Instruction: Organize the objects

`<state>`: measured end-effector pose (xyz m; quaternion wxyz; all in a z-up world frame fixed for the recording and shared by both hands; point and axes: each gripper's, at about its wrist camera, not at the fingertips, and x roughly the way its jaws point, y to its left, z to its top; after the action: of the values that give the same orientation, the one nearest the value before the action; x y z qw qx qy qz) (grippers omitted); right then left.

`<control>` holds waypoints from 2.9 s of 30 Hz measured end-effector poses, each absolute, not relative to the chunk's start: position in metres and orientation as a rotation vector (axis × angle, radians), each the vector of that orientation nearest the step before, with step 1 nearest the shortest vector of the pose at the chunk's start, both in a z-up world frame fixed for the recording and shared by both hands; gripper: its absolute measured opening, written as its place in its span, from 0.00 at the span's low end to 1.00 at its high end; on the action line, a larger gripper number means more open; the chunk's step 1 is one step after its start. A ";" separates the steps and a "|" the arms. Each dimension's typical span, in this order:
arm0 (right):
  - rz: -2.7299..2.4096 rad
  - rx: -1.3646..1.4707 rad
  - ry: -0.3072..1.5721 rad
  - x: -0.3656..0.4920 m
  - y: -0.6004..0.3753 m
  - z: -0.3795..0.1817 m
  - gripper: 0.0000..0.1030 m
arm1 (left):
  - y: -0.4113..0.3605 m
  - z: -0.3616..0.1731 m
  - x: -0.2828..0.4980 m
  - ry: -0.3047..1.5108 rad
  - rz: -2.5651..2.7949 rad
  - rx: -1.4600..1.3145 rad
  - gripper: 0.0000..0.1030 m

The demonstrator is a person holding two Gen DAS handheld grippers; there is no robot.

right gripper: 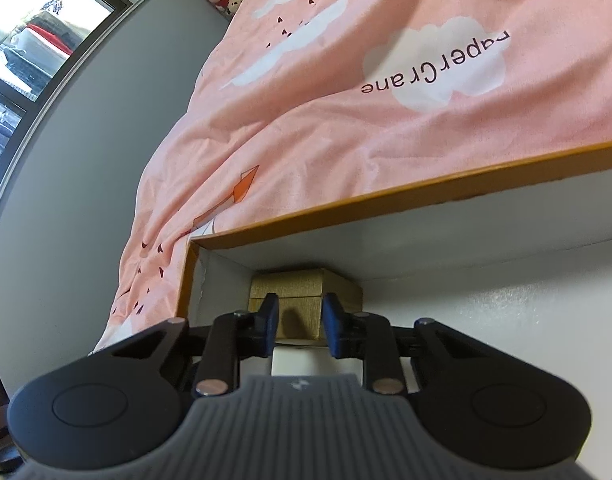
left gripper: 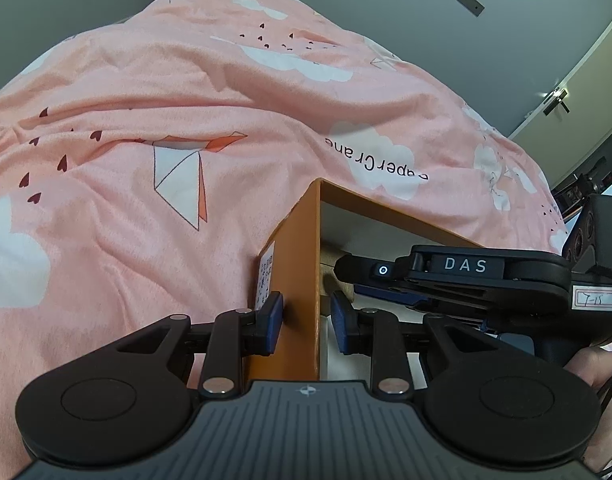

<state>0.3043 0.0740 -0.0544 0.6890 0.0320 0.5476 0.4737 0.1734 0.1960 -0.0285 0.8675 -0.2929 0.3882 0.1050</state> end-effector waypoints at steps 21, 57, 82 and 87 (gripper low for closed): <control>1.083 -0.144 0.834 0.217 -0.046 0.034 0.33 | 0.117 0.039 0.115 0.755 0.179 -0.401 0.33; 0.942 -0.261 1.096 0.184 -0.131 -0.061 0.27 | 0.095 -0.120 0.102 1.042 0.036 -0.821 0.83; 0.947 -0.383 1.116 0.191 -0.103 -0.066 0.51 | 0.108 -0.067 0.057 0.982 0.196 -0.726 0.42; 0.914 -0.393 1.166 0.197 -0.091 -0.072 0.56 | 0.117 -0.073 0.053 0.987 0.195 -0.755 0.42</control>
<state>0.1971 -0.0912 -0.0720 0.7204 -0.1780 0.5277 0.4133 0.0527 0.1167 -0.0725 0.8086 -0.3531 0.4617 0.0910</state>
